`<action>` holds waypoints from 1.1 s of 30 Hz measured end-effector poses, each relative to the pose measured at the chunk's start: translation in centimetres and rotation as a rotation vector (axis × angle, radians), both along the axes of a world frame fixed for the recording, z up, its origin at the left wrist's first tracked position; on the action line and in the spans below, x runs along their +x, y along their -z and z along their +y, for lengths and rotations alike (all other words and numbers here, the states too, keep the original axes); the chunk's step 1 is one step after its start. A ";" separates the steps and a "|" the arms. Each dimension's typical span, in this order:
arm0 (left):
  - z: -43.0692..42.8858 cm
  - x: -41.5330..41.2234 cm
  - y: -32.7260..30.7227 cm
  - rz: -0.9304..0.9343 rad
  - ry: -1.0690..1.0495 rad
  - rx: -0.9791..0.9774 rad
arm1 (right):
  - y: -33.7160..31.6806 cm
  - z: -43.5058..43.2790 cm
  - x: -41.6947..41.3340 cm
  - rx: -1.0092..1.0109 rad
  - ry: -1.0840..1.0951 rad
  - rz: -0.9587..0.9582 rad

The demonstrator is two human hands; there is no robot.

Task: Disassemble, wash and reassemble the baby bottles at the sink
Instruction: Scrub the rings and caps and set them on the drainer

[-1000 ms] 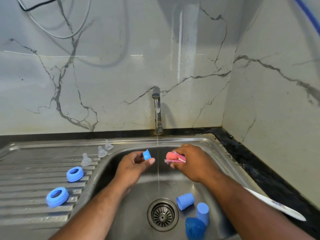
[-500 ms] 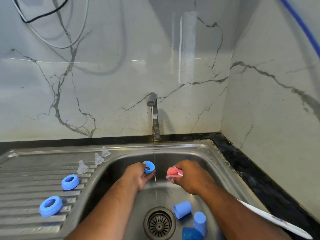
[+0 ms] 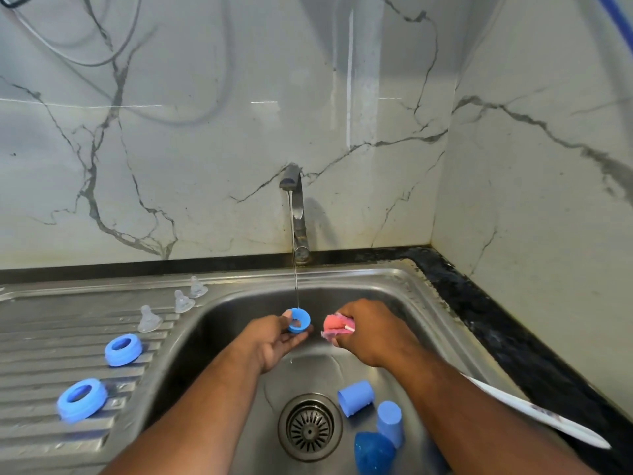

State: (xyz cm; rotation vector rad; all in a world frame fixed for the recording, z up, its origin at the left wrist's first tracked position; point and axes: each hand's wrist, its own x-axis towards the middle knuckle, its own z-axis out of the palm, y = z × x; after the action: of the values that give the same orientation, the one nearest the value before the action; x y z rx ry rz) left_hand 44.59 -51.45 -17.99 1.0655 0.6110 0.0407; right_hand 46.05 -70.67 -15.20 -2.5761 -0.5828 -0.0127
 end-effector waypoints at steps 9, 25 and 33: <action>0.1 0.1 -0.6 -0.063 0.006 -0.074 | -0.2 0.0 -0.3 -0.016 -0.005 0.006; -0.4 0.5 0.0 -0.021 0.015 -0.002 | -0.3 0.3 -0.7 -0.009 -0.026 0.018; -0.5 0.3 -0.3 -0.055 0.011 -0.022 | -0.1 0.4 -0.8 -0.005 -0.036 0.032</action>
State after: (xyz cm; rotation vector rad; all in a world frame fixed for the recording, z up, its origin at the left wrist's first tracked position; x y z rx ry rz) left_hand 44.86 -51.92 -17.73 1.0436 0.5550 0.0534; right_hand 45.28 -70.24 -15.08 -2.5656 -0.6185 0.0421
